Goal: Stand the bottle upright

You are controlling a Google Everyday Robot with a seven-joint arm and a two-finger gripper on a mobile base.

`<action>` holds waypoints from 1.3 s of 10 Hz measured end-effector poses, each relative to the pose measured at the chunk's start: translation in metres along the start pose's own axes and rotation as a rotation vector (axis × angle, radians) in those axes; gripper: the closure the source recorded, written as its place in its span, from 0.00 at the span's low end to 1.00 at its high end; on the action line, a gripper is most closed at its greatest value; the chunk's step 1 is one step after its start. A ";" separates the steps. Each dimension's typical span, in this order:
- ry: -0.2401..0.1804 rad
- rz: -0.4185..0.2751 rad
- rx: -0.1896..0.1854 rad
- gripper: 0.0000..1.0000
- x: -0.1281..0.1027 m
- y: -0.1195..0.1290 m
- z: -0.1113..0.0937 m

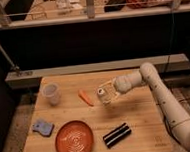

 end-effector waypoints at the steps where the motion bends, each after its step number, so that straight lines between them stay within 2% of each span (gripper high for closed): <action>1: -0.003 0.000 -0.002 0.95 0.001 0.000 -0.001; 13: -0.052 -0.012 -0.053 0.95 0.018 0.001 0.000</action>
